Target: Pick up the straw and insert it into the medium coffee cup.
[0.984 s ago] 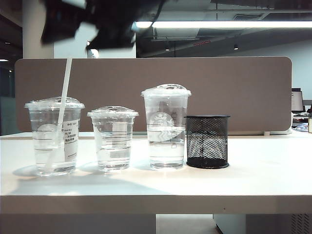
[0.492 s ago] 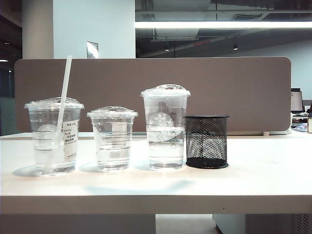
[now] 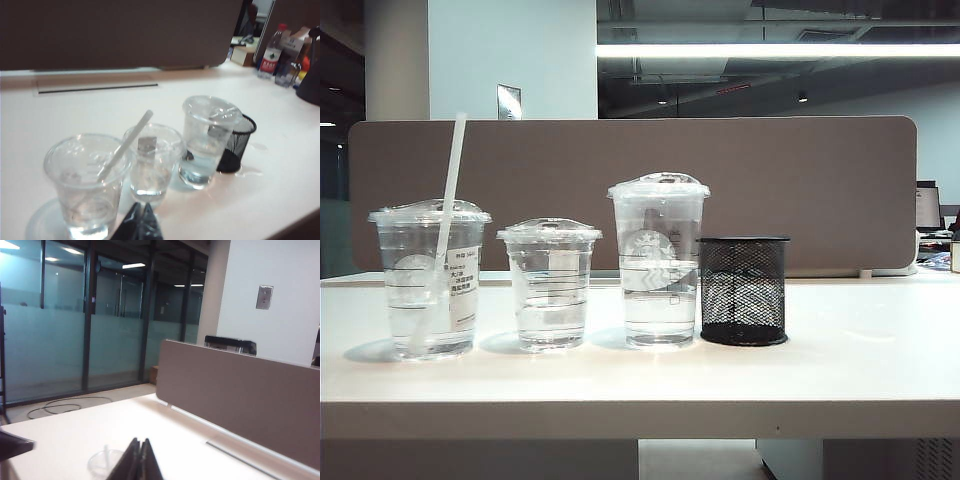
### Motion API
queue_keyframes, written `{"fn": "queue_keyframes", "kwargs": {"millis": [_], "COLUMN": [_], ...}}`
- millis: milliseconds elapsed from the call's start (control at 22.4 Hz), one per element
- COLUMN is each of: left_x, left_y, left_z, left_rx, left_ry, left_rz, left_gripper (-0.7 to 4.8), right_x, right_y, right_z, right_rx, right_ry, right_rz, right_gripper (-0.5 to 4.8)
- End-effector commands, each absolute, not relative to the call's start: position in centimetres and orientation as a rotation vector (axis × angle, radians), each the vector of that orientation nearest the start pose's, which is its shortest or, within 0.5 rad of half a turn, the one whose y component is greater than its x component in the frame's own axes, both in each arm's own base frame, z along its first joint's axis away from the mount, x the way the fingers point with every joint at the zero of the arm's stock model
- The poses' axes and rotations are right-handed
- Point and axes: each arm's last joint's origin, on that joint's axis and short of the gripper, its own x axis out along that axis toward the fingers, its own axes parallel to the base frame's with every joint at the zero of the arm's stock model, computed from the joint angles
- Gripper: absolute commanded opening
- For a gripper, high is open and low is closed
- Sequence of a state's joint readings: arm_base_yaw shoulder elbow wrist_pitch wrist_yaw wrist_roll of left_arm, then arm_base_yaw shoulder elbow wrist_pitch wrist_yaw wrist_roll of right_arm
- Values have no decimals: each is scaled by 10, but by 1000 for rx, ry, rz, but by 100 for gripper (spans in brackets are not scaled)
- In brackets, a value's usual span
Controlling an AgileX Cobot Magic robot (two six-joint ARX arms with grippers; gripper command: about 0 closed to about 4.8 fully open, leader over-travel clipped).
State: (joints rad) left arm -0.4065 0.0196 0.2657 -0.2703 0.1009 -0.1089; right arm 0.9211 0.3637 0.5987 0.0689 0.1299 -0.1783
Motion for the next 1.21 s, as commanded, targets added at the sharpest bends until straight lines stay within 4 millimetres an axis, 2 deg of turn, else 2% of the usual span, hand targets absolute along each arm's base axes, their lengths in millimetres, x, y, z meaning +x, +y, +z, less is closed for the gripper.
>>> {"fn": "queue_keyframes", "kwargs": {"millis": [45, 179, 358, 626, 894, 1207], "left_x": [80, 85, 86, 88, 89, 88], "left_y": [-37, -39, -40, -37, -37, -36], "left_z": [201, 180, 173, 168, 167, 167], "left_rx": [-114, -105, -102, -88, -86, -88], "left_ry": [3, 61, 83, 88, 97, 92], "left_rz": [-501, -495, -493, -359, -357, -357], "left_gripper": [-3, -3, -3, -3, -3, -3], "right_x": [50, 49, 54, 61, 61, 61], "right_y": [60, 59, 68, 77, 78, 77], "right_z": [313, 273, 222, 173, 160, 159], "right_rx": [69, 51, 3, -61, -115, -121], "right_ry": [-328, -303, -226, -104, -5, 6], "right_rz": [773, 789, 837, 854, 853, 853], "right_gripper": [-5, -5, -5, -5, -5, -5]}}
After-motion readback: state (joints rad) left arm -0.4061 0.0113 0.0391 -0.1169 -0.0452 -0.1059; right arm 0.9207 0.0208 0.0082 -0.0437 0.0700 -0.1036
